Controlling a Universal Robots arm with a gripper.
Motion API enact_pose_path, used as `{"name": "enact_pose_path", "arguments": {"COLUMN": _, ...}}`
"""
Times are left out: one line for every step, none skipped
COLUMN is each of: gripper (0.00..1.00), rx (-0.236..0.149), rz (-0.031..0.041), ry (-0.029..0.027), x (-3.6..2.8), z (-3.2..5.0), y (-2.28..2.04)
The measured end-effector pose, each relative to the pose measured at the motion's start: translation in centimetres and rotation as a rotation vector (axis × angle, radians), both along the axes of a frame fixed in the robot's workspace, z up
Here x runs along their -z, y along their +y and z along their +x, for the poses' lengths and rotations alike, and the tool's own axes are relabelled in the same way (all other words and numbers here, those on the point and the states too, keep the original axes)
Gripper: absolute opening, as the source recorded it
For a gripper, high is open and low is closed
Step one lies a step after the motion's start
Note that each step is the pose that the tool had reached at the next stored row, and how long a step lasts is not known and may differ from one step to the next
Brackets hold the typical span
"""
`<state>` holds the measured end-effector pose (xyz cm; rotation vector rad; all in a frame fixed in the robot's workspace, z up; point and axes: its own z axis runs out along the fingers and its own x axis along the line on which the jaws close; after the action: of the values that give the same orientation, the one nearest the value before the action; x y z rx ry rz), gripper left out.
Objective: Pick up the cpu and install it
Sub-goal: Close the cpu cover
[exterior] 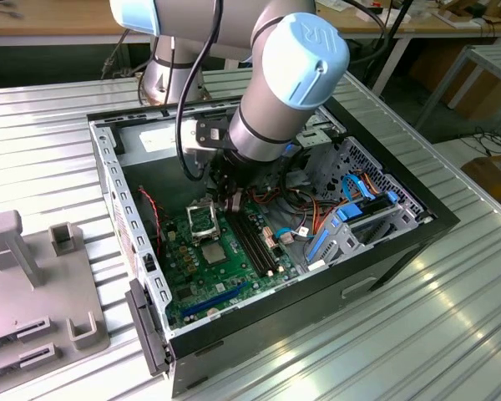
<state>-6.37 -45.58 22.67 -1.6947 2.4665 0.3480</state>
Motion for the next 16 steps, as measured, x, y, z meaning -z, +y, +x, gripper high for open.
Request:
{"name": "enact_pose_path", "arguments": {"gripper": 0.11, "rx": 0.000, "rz": -0.0011, "ry": 0.0000, "x": -0.05, "z": 0.00, "y": 0.00}}
{"name": "enact_pose_path", "arguments": {"gripper": 0.11, "rx": 0.000, "rz": -0.0020, "ry": 0.0000, "x": -0.10, "z": 0.00, "y": 0.00}}
{"name": "enact_pose_path", "arguments": {"gripper": 0.11, "rx": 0.000, "rz": -0.0030, "ry": 0.0000, "x": -0.15, "z": 0.00, "y": 0.00}}
{"name": "enact_pose_path", "arguments": {"gripper": 0.11, "rx": 0.000, "rz": -0.0039, "ry": -0.0001, "x": -0.21, "z": 0.00, "y": 0.00}}
{"name": "enact_pose_path", "arguments": {"gripper": 0.11, "rx": 0.000, "rz": -0.0047, "ry": 0.0000, "x": -0.25, "z": -0.01, "y": 0.00}}
{"name": "enact_pose_path", "arguments": {"gripper": 0.11, "rx": 0.000, "rz": -0.0057, "ry": 0.0000, "x": -0.32, "z": -0.01, "y": 0.00}}
{"name": "enact_pose_path", "arguments": {"gripper": 0.11, "rx": 0.000, "rz": -0.0066, "ry": 0.0000, "x": -0.38, "z": -0.01, "y": 0.00}}
{"name": "enact_pose_path", "arguments": {"gripper": 0.11, "rx": 0.000, "rz": -0.0075, "ry": 0.0000, "x": -0.44, "z": -0.01, "y": 0.00}}
{"name": "enact_pose_path", "arguments": {"gripper": 0.11, "rx": 0.000, "rz": -0.0085, "ry": 0.0000, "x": -0.50, "z": -0.01, "y": 0.00}}
{"name": "enact_pose_path", "arguments": {"gripper": 0.11, "rx": 0.000, "rz": -0.0096, "ry": 0.0000, "x": -0.55, "z": -0.01, "y": 0.00}}
{"name": "enact_pose_path", "arguments": {"gripper": 0.11, "rx": 0.000, "rz": -0.0113, "ry": -0.0001, "x": -0.59, "z": -0.01, "y": 0.00}}
{"name": "enact_pose_path", "arguments": {"gripper": 0.11, "rx": 0.000, "rz": -0.0139, "ry": -0.0001, "x": -0.61, "z": -0.01, "y": 0.00}}
{"name": "enact_pose_path", "arguments": {"gripper": 0.11, "rx": 0.000, "rz": -0.0184, "ry": 0.0001, "x": -0.68, "z": -0.01, "y": -0.01}}
{"name": "enact_pose_path", "arguments": {"gripper": 0.11, "rx": 0.000, "rz": -0.0211, "ry": 0.0000, "x": -0.72, "z": -0.02, "y": 0.00}}
{"name": "enact_pose_path", "arguments": {"gripper": 0.11, "rx": 0.000, "rz": -0.0231, "ry": 0.0000, "x": -0.75, "z": -0.02, "y": 0.00}}
{"name": "enact_pose_path", "arguments": {"gripper": 0.11, "rx": 0.000, "rz": -0.0269, "ry": 0.0000, "x": -0.84, "z": -0.02, "y": 0.00}}
